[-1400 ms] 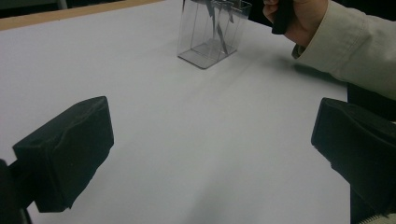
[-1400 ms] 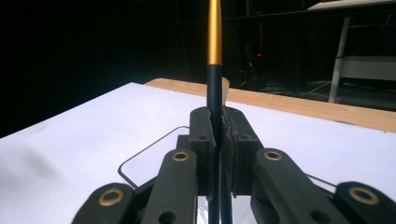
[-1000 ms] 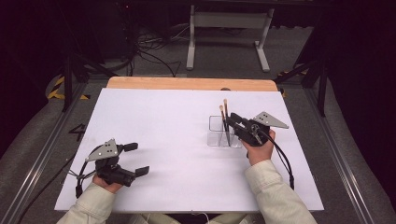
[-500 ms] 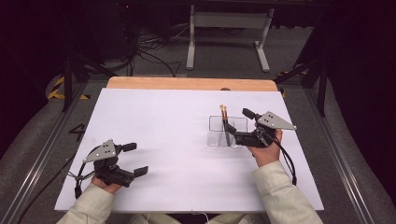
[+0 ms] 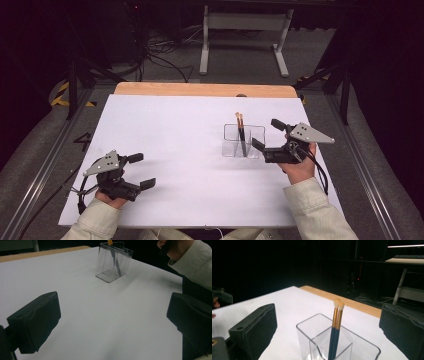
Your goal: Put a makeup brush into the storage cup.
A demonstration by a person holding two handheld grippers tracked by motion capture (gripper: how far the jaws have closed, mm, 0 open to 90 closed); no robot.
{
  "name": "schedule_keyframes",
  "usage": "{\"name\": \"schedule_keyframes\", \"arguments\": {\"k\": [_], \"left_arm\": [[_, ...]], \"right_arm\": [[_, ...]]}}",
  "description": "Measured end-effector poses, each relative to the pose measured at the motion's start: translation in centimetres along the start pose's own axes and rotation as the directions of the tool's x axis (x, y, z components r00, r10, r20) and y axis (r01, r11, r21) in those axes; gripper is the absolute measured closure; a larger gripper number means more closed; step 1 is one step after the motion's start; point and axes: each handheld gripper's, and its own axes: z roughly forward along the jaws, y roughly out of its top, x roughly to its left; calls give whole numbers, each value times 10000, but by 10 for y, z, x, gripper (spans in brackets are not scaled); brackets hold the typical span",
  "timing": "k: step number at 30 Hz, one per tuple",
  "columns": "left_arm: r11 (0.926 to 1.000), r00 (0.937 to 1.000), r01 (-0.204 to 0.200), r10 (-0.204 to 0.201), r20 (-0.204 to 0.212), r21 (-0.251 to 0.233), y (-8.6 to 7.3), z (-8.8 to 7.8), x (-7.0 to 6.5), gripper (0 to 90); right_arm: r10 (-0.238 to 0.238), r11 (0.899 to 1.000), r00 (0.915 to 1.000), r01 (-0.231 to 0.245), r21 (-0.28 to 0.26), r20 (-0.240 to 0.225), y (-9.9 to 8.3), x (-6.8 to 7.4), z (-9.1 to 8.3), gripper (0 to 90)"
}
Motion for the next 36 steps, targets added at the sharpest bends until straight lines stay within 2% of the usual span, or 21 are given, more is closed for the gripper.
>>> {"name": "schedule_keyframes", "arguments": {"k": [3,18,36], "left_arm": [[10000,10000,69,-69,58,-71,0,0,1,0],[9986,9999,81,-77,78,-522,0,-6,1,0],[9957,9999,60,-49,122,-926,-2,-13,2,0]], "right_arm": [[-215,9997,9998,215,123,-10,-1,1,-5,8],[-424,9987,9986,432,265,-309,-8,-1,-35,1],[-232,9997,9989,236,99,-406,-34,-5,-58,1]]}}
